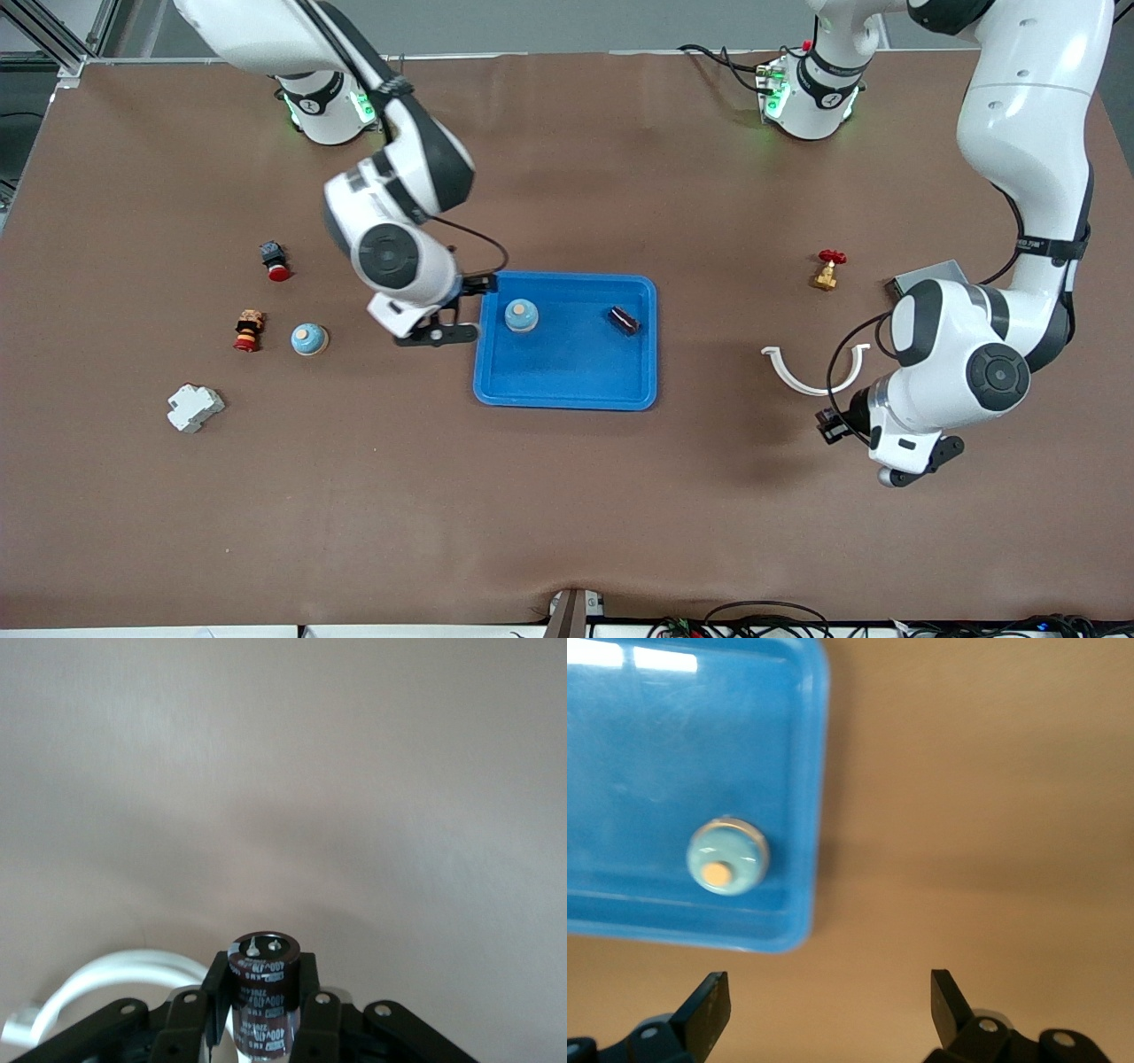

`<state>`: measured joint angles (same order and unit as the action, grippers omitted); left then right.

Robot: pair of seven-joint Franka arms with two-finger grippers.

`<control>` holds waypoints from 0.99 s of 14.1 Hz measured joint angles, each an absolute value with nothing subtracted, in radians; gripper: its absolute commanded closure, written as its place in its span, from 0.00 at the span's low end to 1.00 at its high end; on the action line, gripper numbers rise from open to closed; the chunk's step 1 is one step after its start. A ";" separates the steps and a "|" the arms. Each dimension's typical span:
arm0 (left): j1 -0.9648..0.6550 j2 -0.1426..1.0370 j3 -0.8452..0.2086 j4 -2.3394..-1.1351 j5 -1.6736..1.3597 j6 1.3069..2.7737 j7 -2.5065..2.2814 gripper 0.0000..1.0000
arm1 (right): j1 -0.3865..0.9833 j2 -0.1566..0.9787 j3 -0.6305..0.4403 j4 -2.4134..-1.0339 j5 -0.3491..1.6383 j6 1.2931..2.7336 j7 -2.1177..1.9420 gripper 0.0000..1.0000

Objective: Place electrolytic capacitor and blue bell in tray
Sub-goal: 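Carry the capacitor to the tray while the right gripper reaches the bell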

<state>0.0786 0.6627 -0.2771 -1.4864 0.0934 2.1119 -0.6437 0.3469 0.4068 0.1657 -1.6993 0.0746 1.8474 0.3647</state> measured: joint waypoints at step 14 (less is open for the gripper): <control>-0.022 0.636 -0.428 -1.488 0.078 2.067 -1.234 1.00 | -0.095 0.134 0.158 -2.084 -0.009 2.111 -0.514 0.00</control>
